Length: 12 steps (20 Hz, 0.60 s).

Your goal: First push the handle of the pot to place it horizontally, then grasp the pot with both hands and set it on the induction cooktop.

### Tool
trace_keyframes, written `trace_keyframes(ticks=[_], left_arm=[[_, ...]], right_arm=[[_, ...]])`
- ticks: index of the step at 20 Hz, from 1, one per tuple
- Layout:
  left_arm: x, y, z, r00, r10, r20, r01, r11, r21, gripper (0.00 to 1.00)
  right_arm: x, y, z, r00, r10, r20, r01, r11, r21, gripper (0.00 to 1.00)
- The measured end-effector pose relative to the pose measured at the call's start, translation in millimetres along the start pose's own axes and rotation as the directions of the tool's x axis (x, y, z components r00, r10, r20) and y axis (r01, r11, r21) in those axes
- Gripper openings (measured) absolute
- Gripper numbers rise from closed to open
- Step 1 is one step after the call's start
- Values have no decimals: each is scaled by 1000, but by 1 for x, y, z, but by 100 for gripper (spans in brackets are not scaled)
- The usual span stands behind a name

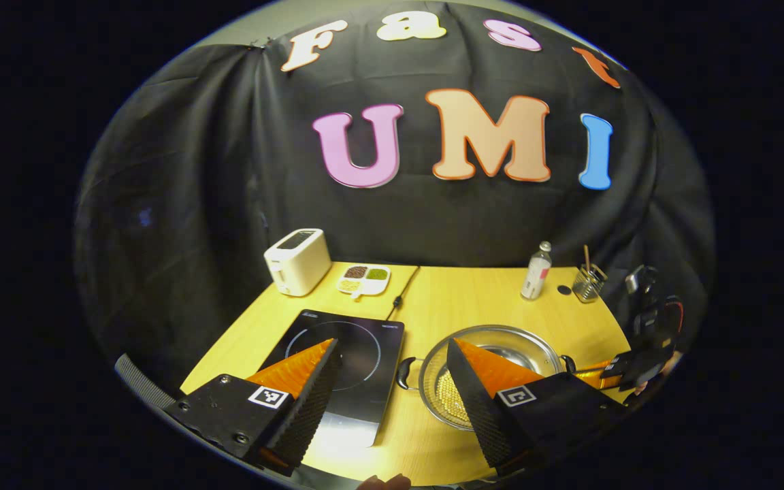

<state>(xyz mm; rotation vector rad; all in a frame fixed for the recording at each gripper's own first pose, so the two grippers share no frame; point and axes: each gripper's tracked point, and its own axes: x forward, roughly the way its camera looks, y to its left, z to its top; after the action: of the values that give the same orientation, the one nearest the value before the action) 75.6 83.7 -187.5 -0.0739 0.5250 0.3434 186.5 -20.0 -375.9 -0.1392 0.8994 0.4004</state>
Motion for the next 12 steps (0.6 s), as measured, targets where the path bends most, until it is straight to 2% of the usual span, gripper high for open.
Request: trace_keyframes(ticks=[3,5,7,9,12], left_arm=[[35,-11,-27,990,-115,-80,116,993,3,96],[55,-13,-47,975,-169,-144,169,986,-15,96],[77,-11,-65,958,-202,-201,201,979,-27,96],[97,-8,-82,942,-219,-254,219,975,-28,96],[120,-11,-106,912,-255,-322,249,967,-60,96]], right_arm=[[-4,-9,16,994,-104,24,101,988,119,24],[-1,-8,22,988,-153,11,147,964,222,51],[6,-8,24,981,-193,-5,187,941,283,68],[14,-20,21,966,-257,-35,255,917,307,68],[27,-19,10,956,-277,-102,295,887,356,74]])
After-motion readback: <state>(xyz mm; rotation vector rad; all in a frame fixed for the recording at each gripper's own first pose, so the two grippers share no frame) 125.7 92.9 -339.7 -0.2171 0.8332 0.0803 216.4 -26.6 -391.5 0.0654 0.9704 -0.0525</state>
